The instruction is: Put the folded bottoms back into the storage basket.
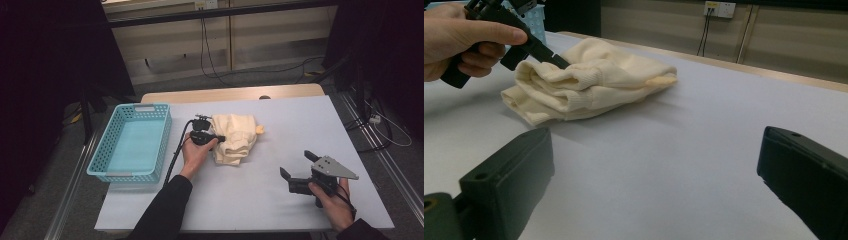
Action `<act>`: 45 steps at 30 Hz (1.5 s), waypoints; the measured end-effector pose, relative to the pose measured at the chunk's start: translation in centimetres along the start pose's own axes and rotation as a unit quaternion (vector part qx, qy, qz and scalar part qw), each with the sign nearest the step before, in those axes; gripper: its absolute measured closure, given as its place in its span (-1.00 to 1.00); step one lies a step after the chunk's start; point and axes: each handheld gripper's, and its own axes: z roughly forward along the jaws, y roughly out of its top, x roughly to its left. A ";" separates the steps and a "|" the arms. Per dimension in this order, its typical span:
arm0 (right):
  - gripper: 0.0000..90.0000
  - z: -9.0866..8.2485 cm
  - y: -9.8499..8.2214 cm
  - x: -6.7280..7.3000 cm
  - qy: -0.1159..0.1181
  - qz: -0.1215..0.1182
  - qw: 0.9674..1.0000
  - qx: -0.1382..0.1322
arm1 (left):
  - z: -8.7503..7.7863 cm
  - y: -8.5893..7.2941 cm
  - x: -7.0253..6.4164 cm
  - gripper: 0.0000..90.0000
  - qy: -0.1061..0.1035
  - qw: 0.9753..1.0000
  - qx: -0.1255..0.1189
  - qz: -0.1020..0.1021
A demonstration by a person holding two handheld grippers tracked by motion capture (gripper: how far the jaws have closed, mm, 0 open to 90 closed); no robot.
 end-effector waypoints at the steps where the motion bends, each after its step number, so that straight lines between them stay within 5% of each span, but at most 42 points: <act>1: -0.97 0.0 0.0 0.0 0.000 0.001 1.000 0.000 | -0.1 0.1 -0.1 0.59 0.001 1.000 0.000 0.004; 24: -0.97 -0.1 0.0 0.0 -0.003 0.001 1.000 -0.002 | -2.0 0.8 -1.5 0.61 -0.005 0.999 -0.027 0.034; 31: -0.97 -0.1 0.0 0.0 -0.003 0.000 1.000 -0.003 | -2.8 1.0 -2.4 0.61 0.000 0.997 -0.037 0.062; 45: -0.97 -0.1 0.0 0.0 -0.003 -0.001 1.000 -0.003 | -4.2 1.5 -3.7 0.62 -0.002 0.995 -0.057 0.083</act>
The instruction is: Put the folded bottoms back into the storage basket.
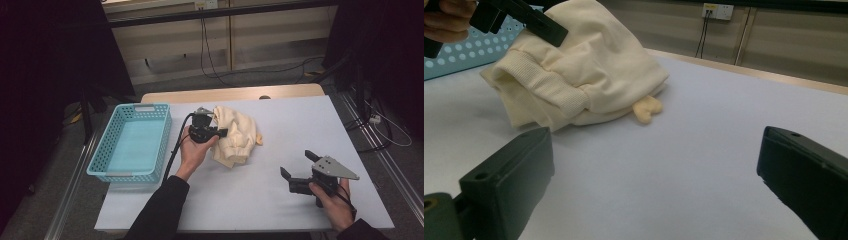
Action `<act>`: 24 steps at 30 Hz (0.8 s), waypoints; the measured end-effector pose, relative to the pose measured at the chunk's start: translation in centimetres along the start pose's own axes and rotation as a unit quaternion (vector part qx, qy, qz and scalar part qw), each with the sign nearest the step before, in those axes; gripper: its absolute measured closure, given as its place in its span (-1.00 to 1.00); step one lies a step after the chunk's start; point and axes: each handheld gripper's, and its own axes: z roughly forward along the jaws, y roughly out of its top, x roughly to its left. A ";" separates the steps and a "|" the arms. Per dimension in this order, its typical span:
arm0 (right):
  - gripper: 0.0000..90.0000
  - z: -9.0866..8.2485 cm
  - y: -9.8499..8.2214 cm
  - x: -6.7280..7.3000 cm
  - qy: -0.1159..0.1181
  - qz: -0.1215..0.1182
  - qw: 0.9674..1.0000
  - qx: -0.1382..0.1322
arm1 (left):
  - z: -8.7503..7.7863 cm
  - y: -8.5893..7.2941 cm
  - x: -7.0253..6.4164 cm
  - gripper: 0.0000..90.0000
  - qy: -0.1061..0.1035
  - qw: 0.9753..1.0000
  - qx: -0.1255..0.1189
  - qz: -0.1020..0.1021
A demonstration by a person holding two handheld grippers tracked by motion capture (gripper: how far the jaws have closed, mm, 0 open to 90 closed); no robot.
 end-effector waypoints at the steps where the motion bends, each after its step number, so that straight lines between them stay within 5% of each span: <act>1: -0.97 0.0 0.0 0.0 0.000 0.001 1.000 0.000 | 0.0 0.0 0.0 0.62 0.000 1.000 0.000 0.000; 24: -0.97 0.1 0.0 0.0 -0.002 0.002 1.000 0.002 | -3.1 0.6 0.4 0.63 0.011 1.000 -0.010 0.016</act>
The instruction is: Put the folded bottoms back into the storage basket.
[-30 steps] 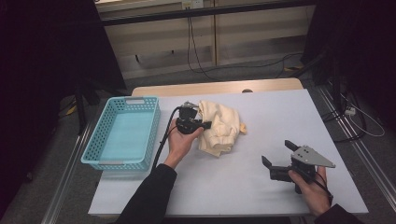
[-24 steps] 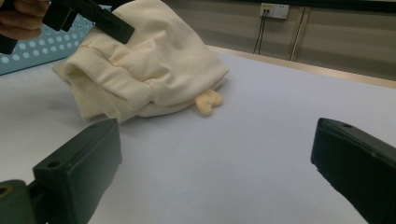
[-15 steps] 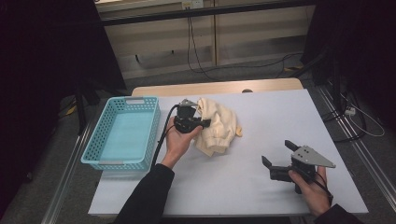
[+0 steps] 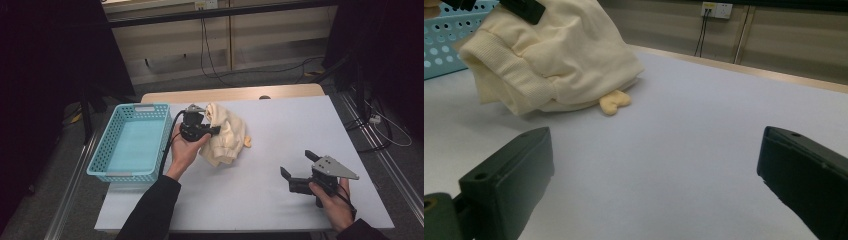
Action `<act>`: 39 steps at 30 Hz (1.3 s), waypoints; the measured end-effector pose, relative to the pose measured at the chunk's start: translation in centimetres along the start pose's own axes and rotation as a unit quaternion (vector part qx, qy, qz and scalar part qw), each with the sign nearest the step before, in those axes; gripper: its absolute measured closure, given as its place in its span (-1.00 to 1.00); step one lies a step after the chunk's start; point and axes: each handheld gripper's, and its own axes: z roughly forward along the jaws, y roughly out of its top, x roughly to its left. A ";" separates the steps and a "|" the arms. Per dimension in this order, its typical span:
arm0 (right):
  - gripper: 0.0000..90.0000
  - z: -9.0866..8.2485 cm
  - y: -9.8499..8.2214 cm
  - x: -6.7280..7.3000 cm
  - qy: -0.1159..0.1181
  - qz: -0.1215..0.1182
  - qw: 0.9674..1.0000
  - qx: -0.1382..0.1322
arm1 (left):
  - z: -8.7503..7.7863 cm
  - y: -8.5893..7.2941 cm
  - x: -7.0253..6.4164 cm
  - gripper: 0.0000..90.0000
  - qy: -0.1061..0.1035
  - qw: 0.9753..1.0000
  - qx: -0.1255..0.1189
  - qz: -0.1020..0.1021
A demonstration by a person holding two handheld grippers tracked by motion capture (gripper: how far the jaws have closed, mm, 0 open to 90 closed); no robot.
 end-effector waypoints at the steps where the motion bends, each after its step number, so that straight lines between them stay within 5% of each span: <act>1: -0.97 0.0 0.0 0.0 0.000 0.000 1.000 -0.001 | -0.2 0.0 0.0 0.63 0.000 1.000 0.000 0.004; 32: -0.98 0.0 0.0 0.0 0.002 0.002 1.000 -0.001 | -4.5 1.0 1.2 0.64 0.001 0.999 -0.039 0.007; 39: -0.98 0.0 0.0 0.0 0.003 0.001 1.000 -0.001 | -5.8 1.3 1.7 0.64 -0.002 0.999 -0.051 -0.011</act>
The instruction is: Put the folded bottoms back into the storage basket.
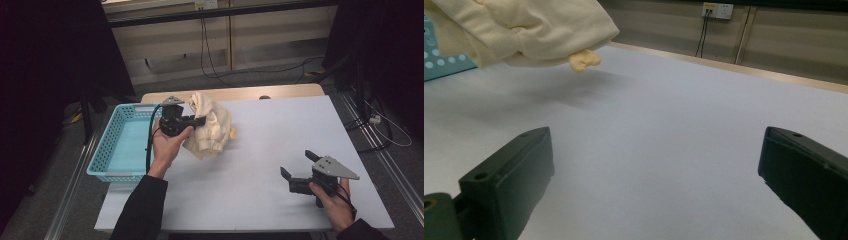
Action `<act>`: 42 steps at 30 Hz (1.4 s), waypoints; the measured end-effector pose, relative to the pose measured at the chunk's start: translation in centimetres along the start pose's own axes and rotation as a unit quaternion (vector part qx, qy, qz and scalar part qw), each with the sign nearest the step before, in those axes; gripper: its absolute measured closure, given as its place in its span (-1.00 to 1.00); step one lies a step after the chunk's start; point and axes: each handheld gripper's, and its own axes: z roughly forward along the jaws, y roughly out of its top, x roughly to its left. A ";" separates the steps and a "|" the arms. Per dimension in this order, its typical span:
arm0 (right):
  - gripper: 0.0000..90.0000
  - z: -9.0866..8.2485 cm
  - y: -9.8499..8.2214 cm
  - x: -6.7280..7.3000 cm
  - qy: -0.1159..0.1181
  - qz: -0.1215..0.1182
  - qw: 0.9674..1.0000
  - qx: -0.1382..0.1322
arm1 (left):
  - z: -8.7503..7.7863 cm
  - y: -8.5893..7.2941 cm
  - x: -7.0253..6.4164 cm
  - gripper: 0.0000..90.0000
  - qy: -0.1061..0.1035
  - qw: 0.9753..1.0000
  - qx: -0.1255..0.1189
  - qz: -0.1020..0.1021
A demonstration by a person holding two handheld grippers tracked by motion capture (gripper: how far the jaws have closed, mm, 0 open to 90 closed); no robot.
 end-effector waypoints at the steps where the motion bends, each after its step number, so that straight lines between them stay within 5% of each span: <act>1: -0.98 0.0 0.0 0.0 0.000 0.000 1.000 0.000 | -0.2 0.1 0.1 0.64 0.000 1.000 -0.002 -0.001; 24: -0.98 0.0 0.0 0.0 0.001 -0.001 1.000 -0.001 | -3.9 1.5 0.4 0.64 -0.014 0.999 -0.032 0.019; 42: -0.98 0.0 0.0 0.0 0.002 -0.002 1.000 0.000 | -7.2 2.1 1.1 0.64 0.009 0.998 -0.055 0.010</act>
